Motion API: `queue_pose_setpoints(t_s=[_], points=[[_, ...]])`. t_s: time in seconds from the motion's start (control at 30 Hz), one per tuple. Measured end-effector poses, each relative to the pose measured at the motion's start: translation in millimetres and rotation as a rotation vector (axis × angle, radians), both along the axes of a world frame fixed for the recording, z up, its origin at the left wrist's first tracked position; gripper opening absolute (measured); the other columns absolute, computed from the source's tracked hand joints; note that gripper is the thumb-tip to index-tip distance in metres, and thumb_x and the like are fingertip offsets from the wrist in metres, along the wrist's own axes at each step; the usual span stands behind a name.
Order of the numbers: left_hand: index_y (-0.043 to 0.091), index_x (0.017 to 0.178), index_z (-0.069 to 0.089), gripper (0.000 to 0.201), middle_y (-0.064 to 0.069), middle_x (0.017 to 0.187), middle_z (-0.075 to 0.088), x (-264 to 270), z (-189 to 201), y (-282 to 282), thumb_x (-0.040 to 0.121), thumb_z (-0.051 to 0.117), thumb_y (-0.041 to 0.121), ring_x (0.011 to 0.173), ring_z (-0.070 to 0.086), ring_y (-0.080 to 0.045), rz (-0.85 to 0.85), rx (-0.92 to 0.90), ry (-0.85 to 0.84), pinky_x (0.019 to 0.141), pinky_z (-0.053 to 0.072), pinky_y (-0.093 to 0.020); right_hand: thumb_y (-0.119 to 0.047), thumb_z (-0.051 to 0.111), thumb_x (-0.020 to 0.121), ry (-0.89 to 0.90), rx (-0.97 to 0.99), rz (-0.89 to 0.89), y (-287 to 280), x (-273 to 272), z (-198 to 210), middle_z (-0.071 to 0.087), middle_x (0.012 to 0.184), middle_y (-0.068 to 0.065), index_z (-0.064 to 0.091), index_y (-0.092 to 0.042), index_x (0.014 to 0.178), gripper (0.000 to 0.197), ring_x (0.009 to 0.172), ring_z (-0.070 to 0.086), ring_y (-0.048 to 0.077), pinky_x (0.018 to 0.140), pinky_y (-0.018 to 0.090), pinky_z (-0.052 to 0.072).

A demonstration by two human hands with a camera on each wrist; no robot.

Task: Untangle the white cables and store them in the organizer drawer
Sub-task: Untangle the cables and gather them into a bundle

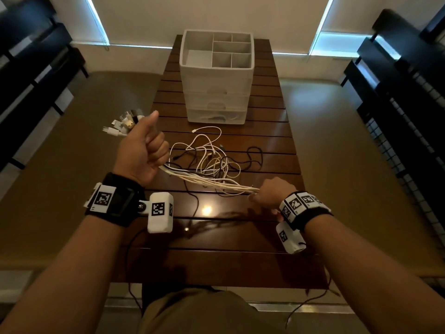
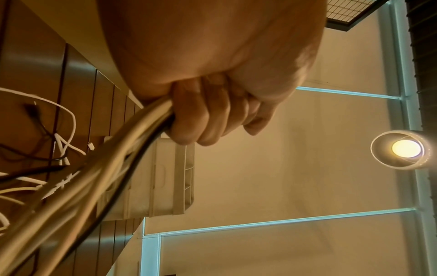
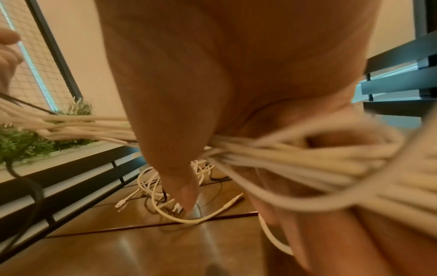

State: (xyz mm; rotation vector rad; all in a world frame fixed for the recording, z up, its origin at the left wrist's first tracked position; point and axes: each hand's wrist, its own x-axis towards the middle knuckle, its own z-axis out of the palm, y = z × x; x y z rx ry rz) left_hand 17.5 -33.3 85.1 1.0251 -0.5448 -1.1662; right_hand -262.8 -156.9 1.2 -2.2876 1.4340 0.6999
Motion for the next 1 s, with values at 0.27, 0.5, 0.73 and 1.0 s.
queue_pose_setpoints(t_s=[0.27,0.5,0.73,1.0], points=[[0.024,0.056,0.029,0.057,0.008,0.045,0.019,15,11,7,0.105,0.054,0.040,0.041,0.011,-0.012,0.071,-0.020,-0.026,0.040,0.009,-0.026,-0.070,0.075,0.080,-0.520,0.306,-0.142,-26,-34,-9,0.049,0.134,-0.013,0.047,-0.027,0.145,0.083,0.121,0.053,0.013,0.095,0.033,0.045],[0.025,0.055,0.029,0.058,0.008,0.044,0.019,15,8,9,0.105,0.053,0.039,0.038,0.013,-0.009,0.069,-0.010,-0.024,0.038,0.009,-0.025,-0.080,0.022,0.098,-0.181,0.035,-0.333,-48,-63,-28,0.065,0.134,0.013,0.068,-0.012,0.131,0.089,0.121,0.062,0.030,0.100,0.042,0.046],[0.024,0.053,0.030,0.059,0.007,0.044,0.018,0,11,0,0.106,0.053,0.038,0.038,0.013,-0.010,0.037,-0.016,-0.011,0.035,0.013,-0.023,-0.025,0.048,0.103,0.013,-0.297,-0.203,-43,-33,-6,0.067,0.095,0.009,0.059,-0.012,0.083,0.027,0.085,0.066,0.030,0.075,0.038,0.053],[0.022,0.057,0.029,0.057,0.007,0.045,0.020,-19,14,-21,0.106,0.053,0.038,0.038,0.015,-0.010,-0.002,-0.073,0.034,0.034,0.019,-0.022,-0.071,0.064,0.088,-0.975,0.131,0.133,29,60,46,0.057,0.148,-0.006,0.041,-0.035,0.153,0.078,0.128,0.055,0.007,0.101,0.024,0.046]])
